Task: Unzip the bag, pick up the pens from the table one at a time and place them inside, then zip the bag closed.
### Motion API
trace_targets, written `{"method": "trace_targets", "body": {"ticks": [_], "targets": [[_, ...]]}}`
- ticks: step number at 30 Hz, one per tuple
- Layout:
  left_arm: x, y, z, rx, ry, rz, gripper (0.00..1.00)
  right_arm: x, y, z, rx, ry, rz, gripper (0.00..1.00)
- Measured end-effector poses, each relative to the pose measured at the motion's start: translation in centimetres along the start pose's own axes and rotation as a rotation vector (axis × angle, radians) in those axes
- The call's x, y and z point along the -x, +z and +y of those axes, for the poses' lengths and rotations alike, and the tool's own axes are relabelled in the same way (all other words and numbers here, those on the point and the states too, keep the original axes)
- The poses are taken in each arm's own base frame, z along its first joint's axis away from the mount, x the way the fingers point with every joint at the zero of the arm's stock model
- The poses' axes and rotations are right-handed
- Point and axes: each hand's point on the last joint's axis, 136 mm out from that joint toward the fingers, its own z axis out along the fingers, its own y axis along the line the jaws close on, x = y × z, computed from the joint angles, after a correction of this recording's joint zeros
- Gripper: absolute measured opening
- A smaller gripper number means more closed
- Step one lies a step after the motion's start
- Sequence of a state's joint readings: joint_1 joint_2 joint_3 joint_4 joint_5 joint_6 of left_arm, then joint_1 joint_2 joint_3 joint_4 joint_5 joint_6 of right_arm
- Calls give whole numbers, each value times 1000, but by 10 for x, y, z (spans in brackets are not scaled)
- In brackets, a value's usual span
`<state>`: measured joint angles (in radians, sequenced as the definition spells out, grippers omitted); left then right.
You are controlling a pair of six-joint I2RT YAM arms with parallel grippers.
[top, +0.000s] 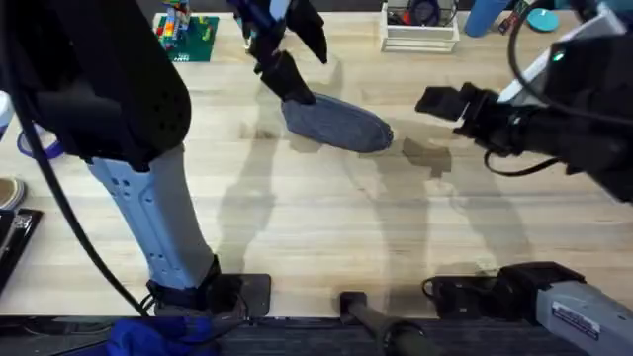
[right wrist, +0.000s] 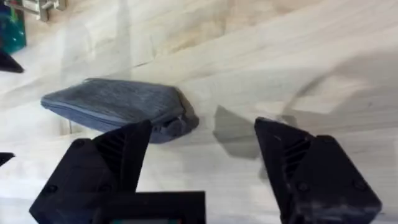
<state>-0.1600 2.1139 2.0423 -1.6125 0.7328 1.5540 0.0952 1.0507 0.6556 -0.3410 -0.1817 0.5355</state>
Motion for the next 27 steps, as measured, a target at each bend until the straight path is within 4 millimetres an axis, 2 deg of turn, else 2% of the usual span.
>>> {"method": "trace_targets", "body": {"ticks": [4,8,15,18,24,27], "targets": [[10,-18,-3,22,-84,32,997,18,-19,8,-20,-65,-42,997],[17,-31,3,79,-198,54,997,34,-37,15,-38,-128,-84,997],[11,-36,6,123,-455,96,997,56,-65,20,-87,-193,-156,997],[11,-43,2,164,-545,130,997,59,-72,21,-104,-203,-156,997],[42,-88,-32,361,-609,156,997,49,-78,15,-131,-206,-118,997],[64,-111,-56,457,-595,136,997,52,-91,20,-112,-213,-164,997]]}}
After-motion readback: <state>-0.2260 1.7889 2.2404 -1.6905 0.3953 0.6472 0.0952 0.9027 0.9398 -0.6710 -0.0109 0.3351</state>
